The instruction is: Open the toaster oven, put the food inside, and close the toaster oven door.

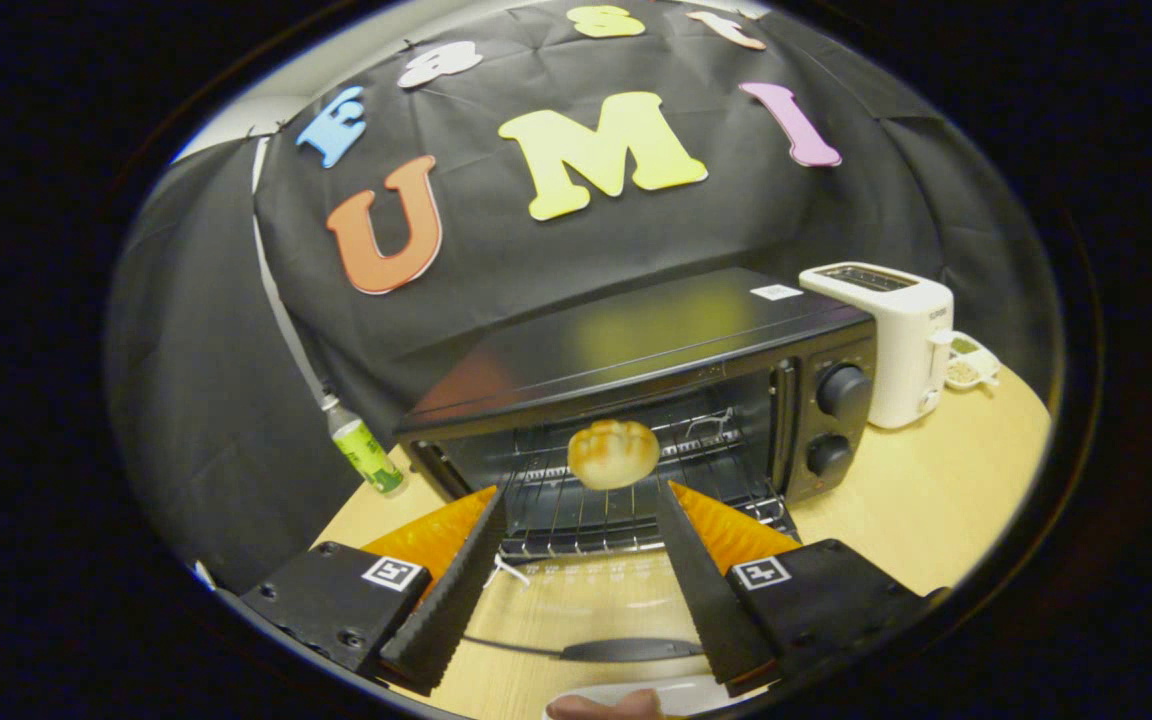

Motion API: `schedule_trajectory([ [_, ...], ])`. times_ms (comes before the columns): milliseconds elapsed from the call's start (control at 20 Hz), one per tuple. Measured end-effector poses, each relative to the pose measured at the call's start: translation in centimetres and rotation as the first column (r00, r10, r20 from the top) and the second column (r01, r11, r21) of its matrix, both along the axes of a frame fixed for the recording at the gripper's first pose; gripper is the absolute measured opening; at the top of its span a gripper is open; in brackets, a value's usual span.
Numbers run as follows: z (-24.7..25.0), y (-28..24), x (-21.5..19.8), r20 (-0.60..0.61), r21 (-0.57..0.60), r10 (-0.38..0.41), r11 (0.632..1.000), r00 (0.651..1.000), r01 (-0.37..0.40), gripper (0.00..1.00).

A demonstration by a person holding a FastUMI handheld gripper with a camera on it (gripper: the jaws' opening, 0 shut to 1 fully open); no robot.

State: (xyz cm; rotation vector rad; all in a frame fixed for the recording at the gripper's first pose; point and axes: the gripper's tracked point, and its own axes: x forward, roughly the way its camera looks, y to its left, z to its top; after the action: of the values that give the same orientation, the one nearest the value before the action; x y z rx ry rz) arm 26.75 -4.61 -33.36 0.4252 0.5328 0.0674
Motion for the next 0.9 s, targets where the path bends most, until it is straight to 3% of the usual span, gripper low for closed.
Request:
schedule_trajectory([
  [150, 1.9, -0.1, -5.1, 0.027, -0.026, 0.037, 0.999, 0.999, -0.037, 1.00],
  [400, 1.4, -1.8, -10.6, 0.058, -0.183, 0.029, 0.983, 0.998, -0.018, 1.00],
  [550, -0.2, -1.4, -11.7, 0.051, -0.238, 0.044, 0.971, 0.998, -0.030, 1.00],
  [900, -6.8, 0.6, -12.1, -0.101, -0.227, 0.067, 0.970, 0.993, -0.089, 1.00],
])
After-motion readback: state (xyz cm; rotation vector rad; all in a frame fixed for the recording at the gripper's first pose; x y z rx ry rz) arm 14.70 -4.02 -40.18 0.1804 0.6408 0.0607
